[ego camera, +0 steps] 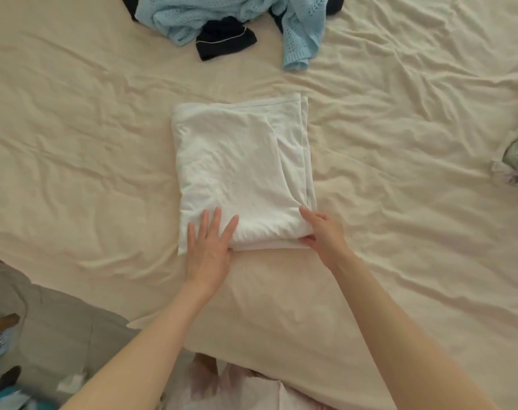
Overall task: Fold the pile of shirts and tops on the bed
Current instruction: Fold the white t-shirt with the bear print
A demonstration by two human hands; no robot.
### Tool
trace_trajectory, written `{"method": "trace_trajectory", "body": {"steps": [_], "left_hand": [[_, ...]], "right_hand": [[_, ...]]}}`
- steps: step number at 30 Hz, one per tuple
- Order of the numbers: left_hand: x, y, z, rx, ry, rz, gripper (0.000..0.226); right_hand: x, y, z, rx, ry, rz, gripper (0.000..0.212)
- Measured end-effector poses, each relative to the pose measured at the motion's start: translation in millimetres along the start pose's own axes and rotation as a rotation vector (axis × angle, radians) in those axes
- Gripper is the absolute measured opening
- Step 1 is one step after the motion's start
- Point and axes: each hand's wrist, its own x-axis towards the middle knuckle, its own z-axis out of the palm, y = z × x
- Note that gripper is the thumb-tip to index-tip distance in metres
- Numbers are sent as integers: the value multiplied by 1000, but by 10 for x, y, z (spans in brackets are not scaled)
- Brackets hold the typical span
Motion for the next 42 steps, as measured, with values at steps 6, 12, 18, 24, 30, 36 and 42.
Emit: {"method": "trace_trajectory", "body": {"steps": [6, 12, 18, 24, 30, 36, 42], "left_hand": [[-68, -131, 36, 0, 80, 15, 75], [-87, -141, 53, -78, 99, 124, 51], [-136, -291, 170, -314, 49, 75, 54], [19, -288, -41, -1178, 136, -739, 51], [32, -311, -193, -1608, -211, -820, 20], [-729, -265, -370, -1625, -506, -1080, 7], [-943, -296, -608, -1758, -611, -1234, 3]], "right_hand": [[-95, -119, 75, -174, 167, -259, 8], [-82, 178, -252, -221, 244, -221, 8], [11, 214, -318, -201, 165, -165, 9], [96, 204, -320, -87, 38, -15, 24], [-49, 140, -315, 32, -45, 108, 21], [-657, 400, -627, -91, -11, 315, 25], [-1003, 431, -711, 113, -36, 459, 23]]}}
